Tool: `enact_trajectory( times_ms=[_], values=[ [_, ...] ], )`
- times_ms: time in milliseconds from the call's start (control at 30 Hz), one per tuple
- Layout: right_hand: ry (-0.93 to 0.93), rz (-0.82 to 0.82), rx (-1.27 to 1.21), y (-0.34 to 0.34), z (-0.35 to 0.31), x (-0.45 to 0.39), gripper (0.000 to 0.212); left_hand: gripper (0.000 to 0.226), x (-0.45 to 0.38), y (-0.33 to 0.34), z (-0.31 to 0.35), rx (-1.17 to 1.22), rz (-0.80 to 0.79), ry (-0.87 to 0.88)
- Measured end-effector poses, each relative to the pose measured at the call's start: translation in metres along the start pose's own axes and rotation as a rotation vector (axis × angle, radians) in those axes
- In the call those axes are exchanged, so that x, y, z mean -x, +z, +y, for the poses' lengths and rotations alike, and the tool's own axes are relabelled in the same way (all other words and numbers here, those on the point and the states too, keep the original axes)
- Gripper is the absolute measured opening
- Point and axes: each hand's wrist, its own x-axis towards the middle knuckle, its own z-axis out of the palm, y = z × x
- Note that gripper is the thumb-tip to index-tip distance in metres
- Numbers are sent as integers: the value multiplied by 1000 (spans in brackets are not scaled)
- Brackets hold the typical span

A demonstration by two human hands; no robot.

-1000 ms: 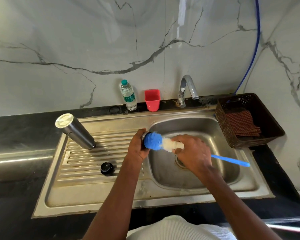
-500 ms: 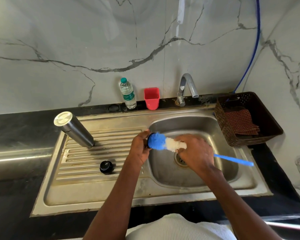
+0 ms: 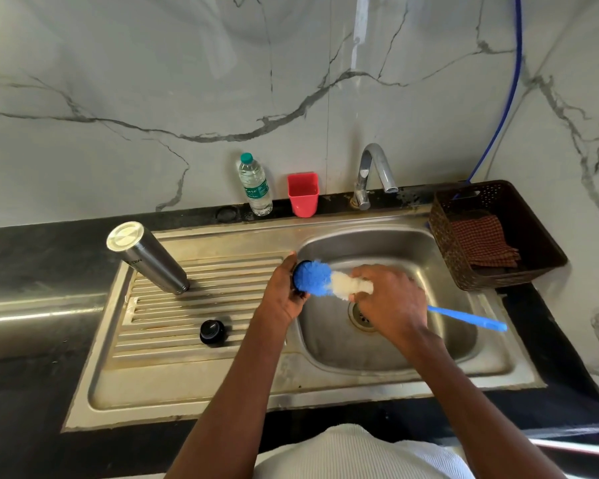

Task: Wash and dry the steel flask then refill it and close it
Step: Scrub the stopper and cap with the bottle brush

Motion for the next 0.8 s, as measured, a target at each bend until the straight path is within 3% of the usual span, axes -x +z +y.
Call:
enact_trajectory(
  times_ms=[100,167,200,267,400,433,500,567,700,800],
  values=[
    [363,-214,-657,4,1,-7,28,32,1,-3,1,210,-210,113],
    [446,-327,-861,4,-3,-6,19,17,0,-11,0,244,-316,162],
    [390,-297,-835,6,-3,-4,19,24,-5,-15,-1,252,-352,181],
    [188,-132,-512,6,2,-3,25,47,-10,-19,-1,230,-373,171],
    [-96,32,127,-5,-5,-2,44,61,4,-8,2,110,-221,19],
    [-110,36,182,-6,-7,-2,46,56,6,-6,0,65,-158,-6],
    [-89,33,153,-5,-6,-2,43,21,7,-2,-4,72,-117,-3],
    [67,-42,-69,3,0,-4,32,4,7,-2,-5,181,-176,32],
    [477,-487,-927,14,11,-11,27,49,-2,-9,4,245,-353,208],
    [513,-614,-1005,12,9,-8,29,60,-6,-13,19,166,-344,332]
  ],
)
